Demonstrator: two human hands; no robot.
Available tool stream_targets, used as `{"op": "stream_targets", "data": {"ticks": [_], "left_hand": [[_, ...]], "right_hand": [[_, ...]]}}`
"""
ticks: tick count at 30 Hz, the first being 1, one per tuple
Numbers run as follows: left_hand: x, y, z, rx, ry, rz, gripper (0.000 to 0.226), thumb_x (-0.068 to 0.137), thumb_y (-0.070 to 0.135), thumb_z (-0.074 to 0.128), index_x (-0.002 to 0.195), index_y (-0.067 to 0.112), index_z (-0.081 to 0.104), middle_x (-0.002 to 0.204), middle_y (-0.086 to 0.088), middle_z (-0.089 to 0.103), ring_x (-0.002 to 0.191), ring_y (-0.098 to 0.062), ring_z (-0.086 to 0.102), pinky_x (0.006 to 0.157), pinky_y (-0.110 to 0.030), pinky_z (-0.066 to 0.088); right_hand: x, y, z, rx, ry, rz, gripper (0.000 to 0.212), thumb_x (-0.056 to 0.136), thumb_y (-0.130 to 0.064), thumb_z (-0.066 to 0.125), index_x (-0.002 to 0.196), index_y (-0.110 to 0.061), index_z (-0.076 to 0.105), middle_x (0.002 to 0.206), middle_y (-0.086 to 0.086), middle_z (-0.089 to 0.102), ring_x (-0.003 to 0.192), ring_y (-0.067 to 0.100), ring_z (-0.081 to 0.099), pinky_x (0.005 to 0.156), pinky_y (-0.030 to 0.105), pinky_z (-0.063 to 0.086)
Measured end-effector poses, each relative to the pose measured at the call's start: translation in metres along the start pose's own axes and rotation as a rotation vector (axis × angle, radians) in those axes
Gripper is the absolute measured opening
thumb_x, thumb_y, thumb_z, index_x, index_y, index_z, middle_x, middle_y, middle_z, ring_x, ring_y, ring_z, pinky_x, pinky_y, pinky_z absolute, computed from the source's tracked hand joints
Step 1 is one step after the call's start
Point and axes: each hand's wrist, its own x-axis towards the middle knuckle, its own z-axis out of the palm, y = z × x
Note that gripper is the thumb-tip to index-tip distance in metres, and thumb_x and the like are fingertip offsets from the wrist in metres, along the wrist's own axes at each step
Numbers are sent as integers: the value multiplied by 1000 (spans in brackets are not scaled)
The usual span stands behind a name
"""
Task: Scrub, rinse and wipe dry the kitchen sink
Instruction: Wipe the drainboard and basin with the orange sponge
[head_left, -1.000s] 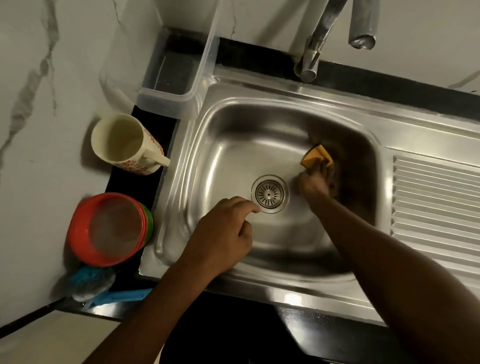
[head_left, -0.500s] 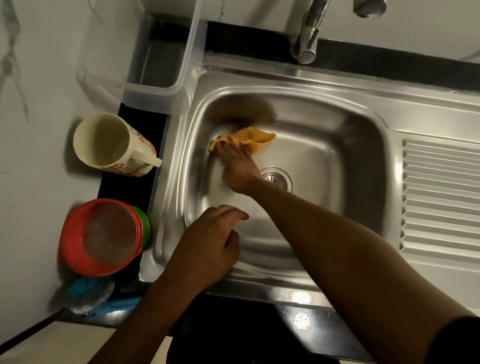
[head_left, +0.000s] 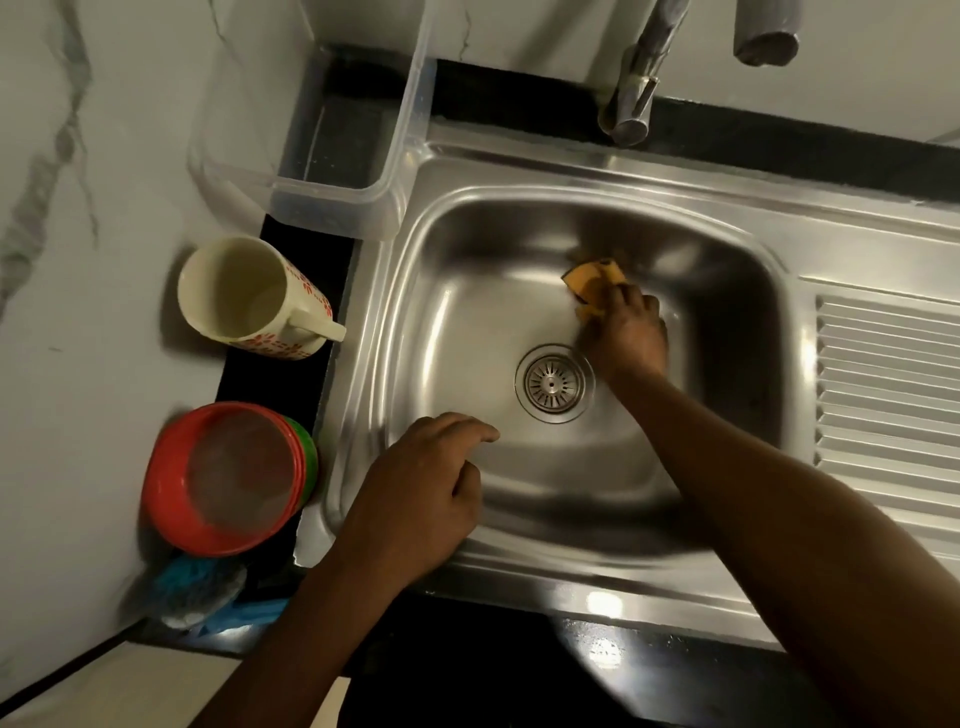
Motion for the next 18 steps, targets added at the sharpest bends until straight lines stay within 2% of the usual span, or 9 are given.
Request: {"op": "stream_targets", "data": {"ticks": [2,4,7,9,11,12,14,16,18], "left_hand": [[0,-2,-1,-3,6,-2,47,92,19,44,132,29,67,133,16,62,125,-6,55,105,-30,50],[-1,-3,-1,-6,8,-3,44,96,13,49,133,29,66,133,16,62,124,-5,55,105,-32,50],[-3,-1,-3,-16,0,1,43,98,10,52,134,29,65,134,16,61,124,-4,54,105,-31,50],[-4,-1,-3,-26,-2,2,44,98,9,52,135,30,65,135,16,60,125,-5,54,105,-31,49],[-5,-3,-5,-32,5,-3,43,99,9,53,135,30,65,136,16,60,126,-5,53,105,-30,49],[-6,-4,-5,-34,9,-5,43,99,9,53,135,30,65,136,16,60,127,-5,53,106,-29,48],[-10,-3,-9,-40,22,6,43,99,10,53,135,29,65,136,15,61,127,-6,53,107,-28,48],[-14,-2,-12,-58,45,29,43,97,12,50,133,28,66,134,16,62,126,-6,54,106,-29,48],[-17,-2,-14,-75,72,34,43,95,13,50,132,29,67,131,21,59,124,-4,54,105,-26,47]], "right_hand": [[-3,3,-2,-26,-23,63,47,97,-37,55,139,-15,53,142,12,54,117,41,49,96,48,47],[1,-9,-4,123,-56,181,41,95,-34,59,132,-16,59,131,13,63,112,40,57,94,48,52],[15,-38,-16,909,-29,666,25,92,-26,67,110,-11,75,92,8,76,76,25,71,79,48,64],[20,-59,-24,1331,-93,818,23,96,-24,65,111,-9,73,84,2,72,68,16,67,67,34,61],[25,-83,-35,1492,-214,826,19,102,-33,54,101,-18,65,88,1,67,68,13,64,63,26,51],[29,-95,-43,1582,-251,844,22,101,-34,52,88,-20,64,82,2,66,62,13,63,62,25,47],[38,-117,-60,1637,-313,823,31,96,-22,47,69,-18,60,74,4,67,56,13,64,66,26,45],[44,-142,-73,1596,-340,760,28,95,-13,45,80,-13,69,88,11,77,73,21,73,78,33,58],[47,-162,-77,1511,-379,676,25,86,-2,50,94,-4,73,97,22,78,87,36,75,86,49,62]]}}
